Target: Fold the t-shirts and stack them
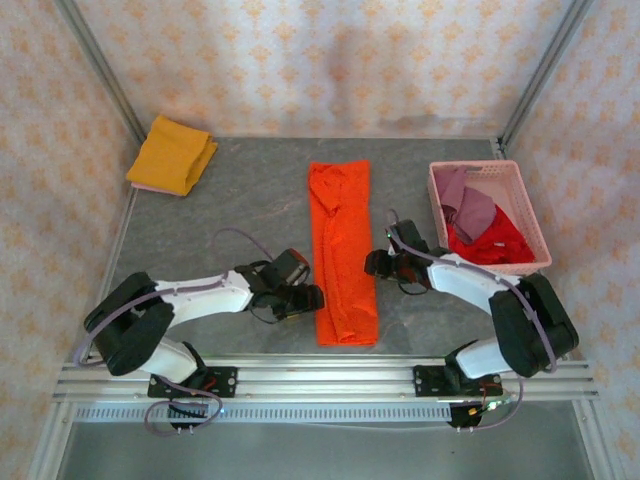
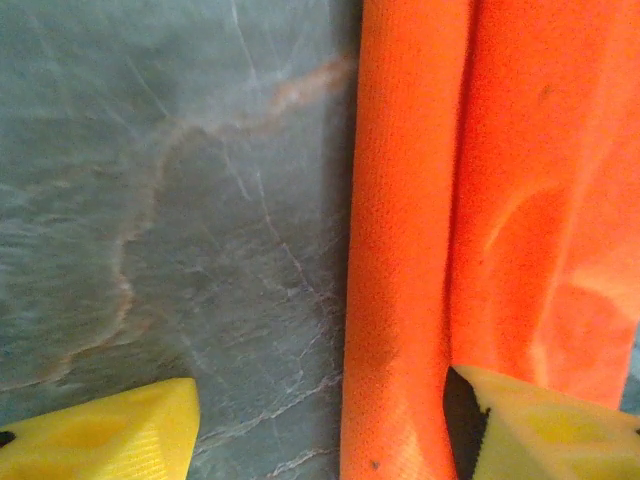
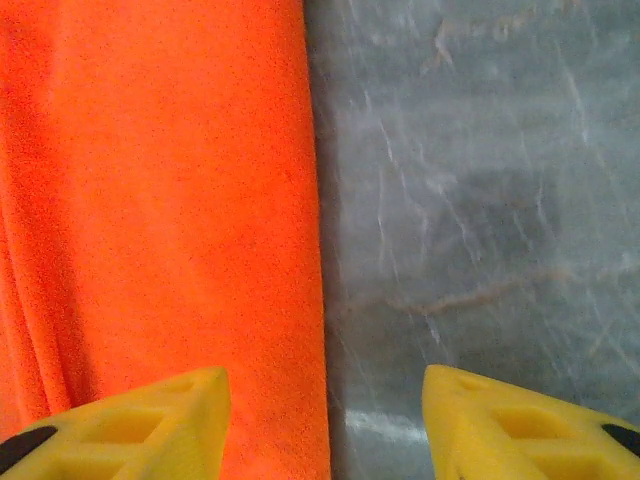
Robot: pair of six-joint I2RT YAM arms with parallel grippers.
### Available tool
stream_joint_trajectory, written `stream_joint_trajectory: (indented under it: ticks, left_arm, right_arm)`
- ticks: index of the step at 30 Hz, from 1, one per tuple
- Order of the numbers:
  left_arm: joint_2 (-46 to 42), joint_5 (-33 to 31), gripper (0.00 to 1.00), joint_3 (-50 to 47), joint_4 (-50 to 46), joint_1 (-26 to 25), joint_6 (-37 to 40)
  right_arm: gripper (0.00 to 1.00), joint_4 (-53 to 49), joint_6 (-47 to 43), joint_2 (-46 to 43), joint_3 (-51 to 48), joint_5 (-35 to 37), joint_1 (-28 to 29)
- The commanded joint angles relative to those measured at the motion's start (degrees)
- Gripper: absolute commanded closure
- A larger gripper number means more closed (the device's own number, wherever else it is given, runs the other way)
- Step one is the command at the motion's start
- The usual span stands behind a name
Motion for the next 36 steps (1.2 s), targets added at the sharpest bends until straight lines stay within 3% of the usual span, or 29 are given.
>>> stream_joint_trajectory:
  ticks: [1,6,8,12,15,18,31,36]
  left_arm:
    - [2.08,1.69,0.40,1.87,3.45,-0.95,-2.09]
    - [5.21,2.23,0.65,3.39,4.89,-1.28,-2.08]
    - [5.69,2.01,0.70,4.49,4.82,-1.28,-1.95]
    - [6.57,1.69,0.70,7.65,3.02,-1.24,-0.94]
    - [5.54,1.29,0.56,9.51,0.53,-1.22,-0.42]
    - [3.00,-2.09,0.53,11.49,-5.44,-1.43,1.87]
    - [4.85,-2.70,0.54,9.45,-3.41,-1.40,0.41]
    - [7.98,-3.23,0.63,10.04,-1.42,-1.45,-0.09]
  right_arm:
    - [0.50,0.01,1.58,-1.55,-1.27,-0.77,0.18]
    - [0.63,2.56,2.92,0.03,-1.51,-3.14,0.35]
    - [0.68,3.58,3.13,1.02,-1.21,-3.59,0.45]
    - [0.73,4.62,3.32,4.43,0.12,-4.28,0.89]
    - [0.74,5.53,3.82,6.35,0.82,-4.73,1.16]
    - [0.75,6.03,4.07,7.32,1.04,-4.55,1.23]
    - [0.76,6.11,4.30,7.85,1.22,-4.50,1.23]
    - [0.80,6.27,4.34,8.01,1.31,-5.23,1.32]
